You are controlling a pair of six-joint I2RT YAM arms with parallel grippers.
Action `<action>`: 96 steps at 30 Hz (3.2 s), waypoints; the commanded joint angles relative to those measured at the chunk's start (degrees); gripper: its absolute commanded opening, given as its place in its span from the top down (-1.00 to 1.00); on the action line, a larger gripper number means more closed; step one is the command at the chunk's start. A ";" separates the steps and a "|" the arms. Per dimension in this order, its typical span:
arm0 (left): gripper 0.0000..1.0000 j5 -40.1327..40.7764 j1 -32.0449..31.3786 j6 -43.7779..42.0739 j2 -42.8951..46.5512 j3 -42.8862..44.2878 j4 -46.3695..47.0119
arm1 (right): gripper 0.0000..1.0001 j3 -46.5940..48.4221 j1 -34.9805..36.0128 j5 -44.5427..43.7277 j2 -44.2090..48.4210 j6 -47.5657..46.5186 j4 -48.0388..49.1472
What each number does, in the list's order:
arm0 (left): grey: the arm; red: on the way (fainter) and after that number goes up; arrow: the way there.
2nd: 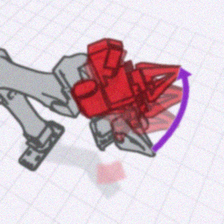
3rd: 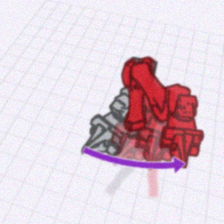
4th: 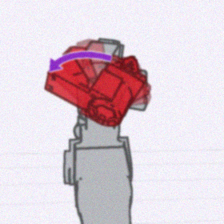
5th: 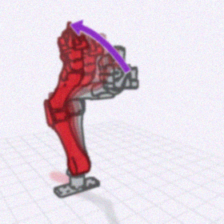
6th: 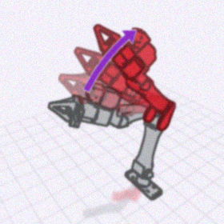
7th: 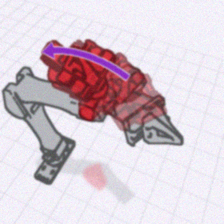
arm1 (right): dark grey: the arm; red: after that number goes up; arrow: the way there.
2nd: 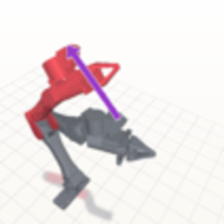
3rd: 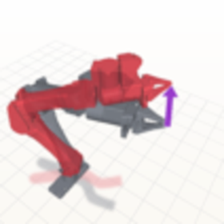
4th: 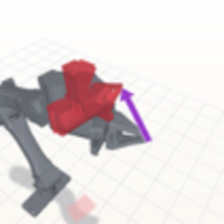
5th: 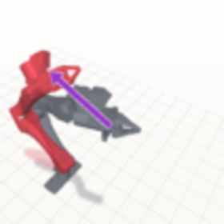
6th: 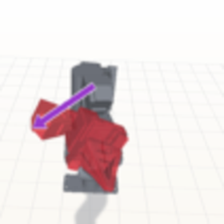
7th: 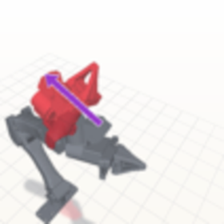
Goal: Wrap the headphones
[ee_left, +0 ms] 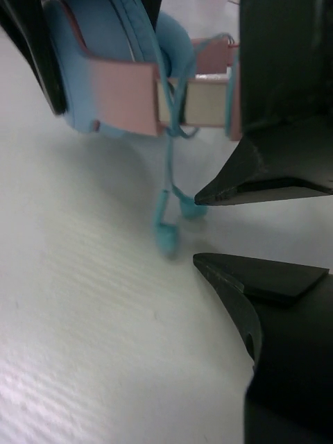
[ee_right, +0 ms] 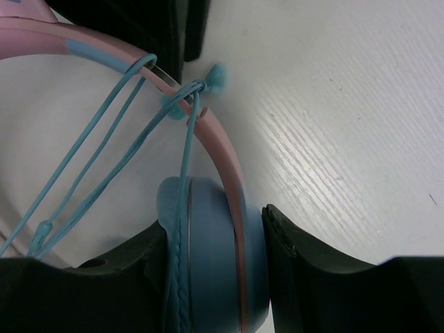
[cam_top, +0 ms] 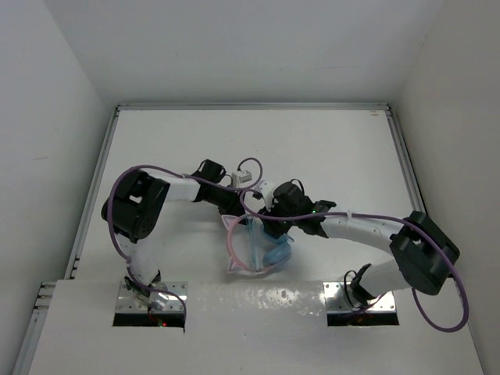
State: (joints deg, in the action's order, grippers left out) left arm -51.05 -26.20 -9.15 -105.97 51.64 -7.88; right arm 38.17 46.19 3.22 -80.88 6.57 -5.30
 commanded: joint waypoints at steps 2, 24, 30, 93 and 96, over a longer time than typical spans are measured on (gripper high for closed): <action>0.34 5.67 0.80 4.22 -0.99 0.74 -2.22 | 1.00 0.40 -1.63 -10.87 -1.82 3.72 4.60; 0.22 24.06 6.68 8.62 1.03 3.29 -8.82 | 0.95 11.99 -5.50 -12.10 -16.14 2.84 -1.37; 0.16 24.50 7.30 8.01 3.31 4.87 -11.54 | -0.18 17.45 -5.50 -11.75 -19.23 0.73 -8.14; -0.99 57.29 21.54 13.28 29.51 9.45 -24.64 | -0.98 26.25 -48.48 -20.54 4.24 31.31 -38.64; -0.99 56.76 21.62 13.54 29.42 8.92 -24.82 | -0.98 25.64 -48.48 -19.75 4.85 30.96 -38.21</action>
State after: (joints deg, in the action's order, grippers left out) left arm 5.98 -5.34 3.36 -77.56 60.90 -33.67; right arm 64.18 -2.13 -14.48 -77.82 36.07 -43.81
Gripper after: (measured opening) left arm 0.996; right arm 0.992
